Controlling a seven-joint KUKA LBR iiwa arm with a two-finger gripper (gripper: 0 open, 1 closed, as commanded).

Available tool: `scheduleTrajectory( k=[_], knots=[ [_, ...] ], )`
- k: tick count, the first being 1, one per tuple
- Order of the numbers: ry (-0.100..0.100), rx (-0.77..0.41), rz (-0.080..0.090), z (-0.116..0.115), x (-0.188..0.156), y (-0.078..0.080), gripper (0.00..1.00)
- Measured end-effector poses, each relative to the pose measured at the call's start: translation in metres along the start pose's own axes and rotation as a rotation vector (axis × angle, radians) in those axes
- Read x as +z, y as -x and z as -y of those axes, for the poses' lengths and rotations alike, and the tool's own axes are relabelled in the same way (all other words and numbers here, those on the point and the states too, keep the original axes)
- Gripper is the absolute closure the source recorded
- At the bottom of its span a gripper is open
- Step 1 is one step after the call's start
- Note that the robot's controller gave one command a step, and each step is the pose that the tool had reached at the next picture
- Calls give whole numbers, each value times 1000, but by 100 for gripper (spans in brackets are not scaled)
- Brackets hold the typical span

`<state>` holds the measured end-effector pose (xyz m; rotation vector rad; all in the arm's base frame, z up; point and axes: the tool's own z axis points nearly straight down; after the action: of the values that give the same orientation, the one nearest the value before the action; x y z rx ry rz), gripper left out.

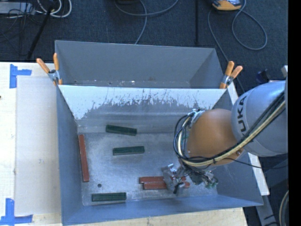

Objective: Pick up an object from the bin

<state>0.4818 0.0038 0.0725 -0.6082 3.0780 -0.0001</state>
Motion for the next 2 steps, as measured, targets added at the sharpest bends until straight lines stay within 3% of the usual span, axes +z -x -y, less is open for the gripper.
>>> scheduleTrajectory(
  k=[1,2],
  knots=[
    [-2,1,10,0,1,2,0],
    [0,3,1,0,2,0,100]
  ],
)
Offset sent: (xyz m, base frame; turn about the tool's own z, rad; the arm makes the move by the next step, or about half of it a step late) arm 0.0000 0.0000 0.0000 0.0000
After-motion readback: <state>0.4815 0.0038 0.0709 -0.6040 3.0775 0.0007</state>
